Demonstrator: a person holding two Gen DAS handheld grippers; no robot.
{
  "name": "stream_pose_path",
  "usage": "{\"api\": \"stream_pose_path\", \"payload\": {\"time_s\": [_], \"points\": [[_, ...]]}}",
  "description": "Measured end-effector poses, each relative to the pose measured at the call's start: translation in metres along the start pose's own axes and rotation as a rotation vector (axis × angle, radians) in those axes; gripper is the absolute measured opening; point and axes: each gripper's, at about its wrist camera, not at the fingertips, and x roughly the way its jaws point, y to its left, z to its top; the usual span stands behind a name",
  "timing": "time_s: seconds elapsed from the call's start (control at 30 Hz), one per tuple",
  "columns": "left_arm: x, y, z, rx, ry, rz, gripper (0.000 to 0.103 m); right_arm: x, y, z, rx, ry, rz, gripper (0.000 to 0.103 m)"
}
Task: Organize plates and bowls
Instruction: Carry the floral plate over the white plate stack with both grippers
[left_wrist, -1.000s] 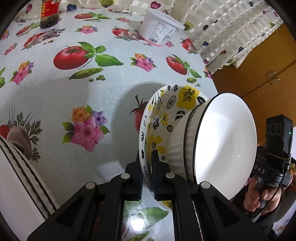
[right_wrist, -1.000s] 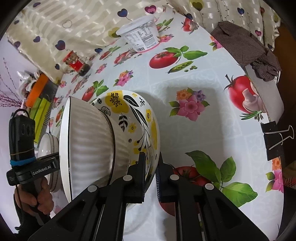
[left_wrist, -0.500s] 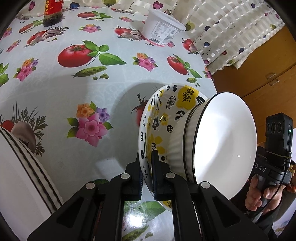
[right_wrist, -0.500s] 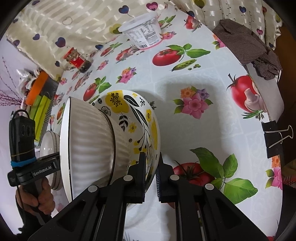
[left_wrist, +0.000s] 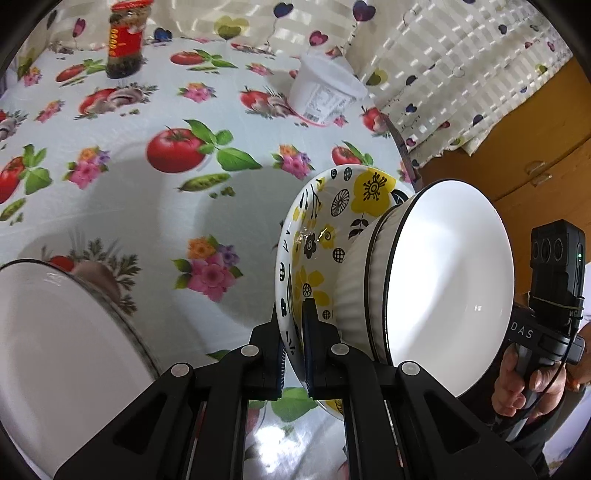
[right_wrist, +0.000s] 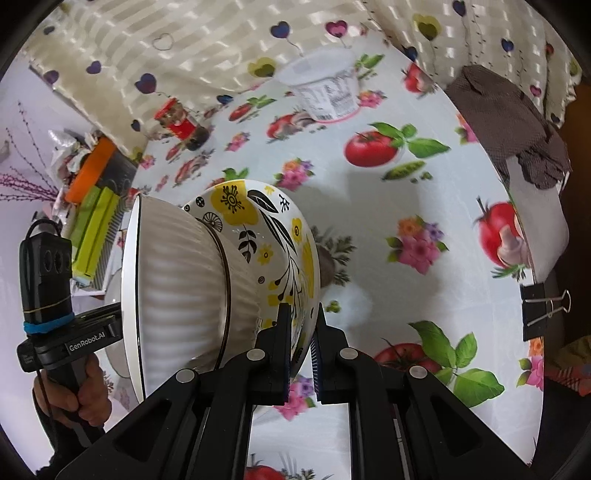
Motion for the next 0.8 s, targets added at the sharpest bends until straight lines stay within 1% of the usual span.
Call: {"api": "stream_pose_path", "payload": {"time_s": [0.23,0.43,0.67,0.8], "points": [[-0.033,0.019,-0.002,-0.034,-0.033,0.020,0.006,-0.001,0.038,0.010,-0.053,0.010,0.015,0.009],[-0.065,0.048,-0.010,-0.085,-0.067,0.053,0.006,0.010,0.077,0.011,-0.105,0.036,0.047,0.009],[-0.100,0.091,-0.035,-0.164,-0.101,0.102,0.006,0.035,0.132,0.007,-0.176,0.080,0.087,0.009],[-0.116,0.120,-0.051,-0.217,-0.109,0.135,0.006,0.060,0.163,0.001,-0.212,0.124,0.118,0.009]]}}
